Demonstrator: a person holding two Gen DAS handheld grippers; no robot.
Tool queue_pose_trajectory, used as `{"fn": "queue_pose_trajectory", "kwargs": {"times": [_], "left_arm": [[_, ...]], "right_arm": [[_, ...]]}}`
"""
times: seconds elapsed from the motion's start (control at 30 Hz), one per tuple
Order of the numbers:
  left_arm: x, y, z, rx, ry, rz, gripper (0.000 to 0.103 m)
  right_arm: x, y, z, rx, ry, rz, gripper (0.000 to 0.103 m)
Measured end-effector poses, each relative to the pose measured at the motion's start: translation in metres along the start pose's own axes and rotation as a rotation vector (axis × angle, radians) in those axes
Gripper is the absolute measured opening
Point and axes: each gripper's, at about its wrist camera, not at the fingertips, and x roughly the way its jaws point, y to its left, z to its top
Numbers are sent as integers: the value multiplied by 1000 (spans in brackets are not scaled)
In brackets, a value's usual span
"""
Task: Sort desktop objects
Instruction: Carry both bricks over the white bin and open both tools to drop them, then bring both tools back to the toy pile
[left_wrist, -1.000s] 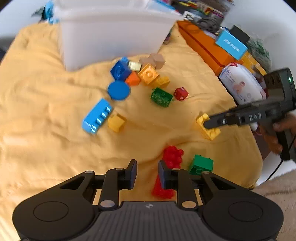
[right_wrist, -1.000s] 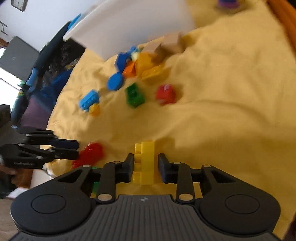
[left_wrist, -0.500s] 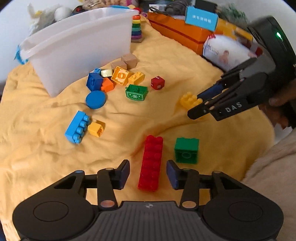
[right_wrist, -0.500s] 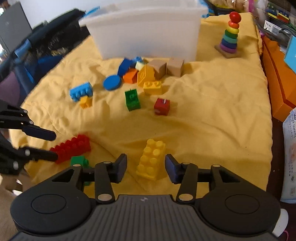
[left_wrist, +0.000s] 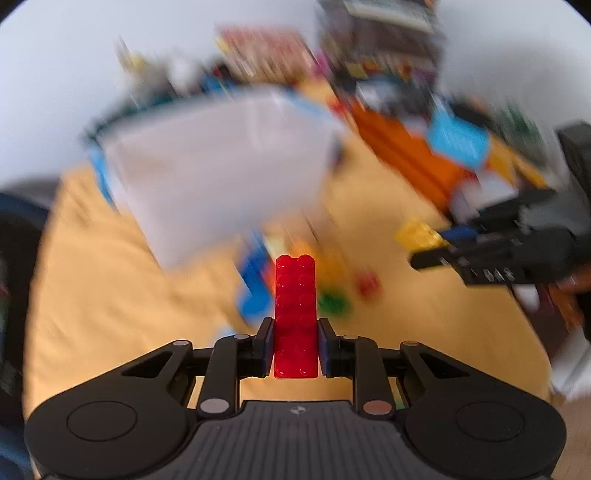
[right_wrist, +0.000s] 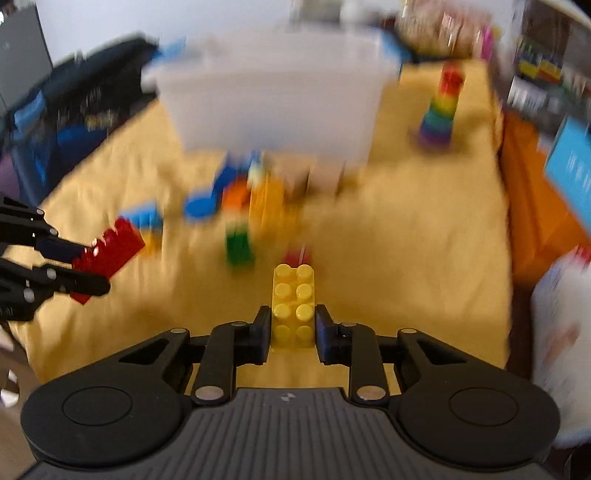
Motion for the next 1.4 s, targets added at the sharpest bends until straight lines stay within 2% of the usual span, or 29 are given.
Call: {"fn": "queue_pose_trajectory", "kwargs": {"times": [0.13, 0.2, 0.27, 0.33, 0.43, 0.53, 0.6, 0.7, 0.87, 0.9, 0.93, 1.07, 1.13, 1.2, 1.3, 1.4], "left_arm": [[-11, 21, 59, -44, -125, 58, 27], [-5, 27, 80, -48, -158, 93, 27], [9, 33, 95, -60, -179, 155, 27], [29, 42, 108, -96, -176, 184, 27], [65, 52, 119, -108, -137, 234, 27], [93, 68, 123, -190, -83, 218, 27], [103, 74, 119, -205, -71, 229, 29], [108, 71, 118, -178, -40, 253, 43], [70, 67, 118, -199, -147, 240, 55], [59, 65, 116, -196, -177, 231, 61], [51, 62, 114, -189, -197, 231, 68], [16, 43, 89, -120, -258, 220, 79], [9, 31, 68, -89, -235, 218, 79], [9, 23, 46, -77, -201, 183, 79], [24, 18, 11, -116, -108, 136, 79], [44, 13, -24, -143, 24, 110, 78]], "right_arm": [[-23, -10, 56, 36, -148, 32, 27], [-26, -18, 86, 87, -202, 76, 27], [-22, -21, 114, 88, -246, 80, 27], [-13, -20, 137, 68, -271, 56, 27], [13, -20, 164, 63, -262, 21, 27], [44, -12, 178, 40, -226, -23, 27], [61, -12, 180, 38, -198, -29, 27], [75, -13, 179, 56, -171, -34, 31], [59, -13, 174, 44, -203, -14, 33], [53, -13, 174, 39, -218, -11, 34], [47, -14, 172, 31, -234, -5, 36], [18, -21, 155, 6, -289, 3, 40], [8, -26, 139, -4, -298, 17, 46], [4, -29, 118, -20, -279, 8, 48], [13, -33, 80, -35, -204, 6, 48], [30, -35, 40, -29, -107, 14, 45]]}}
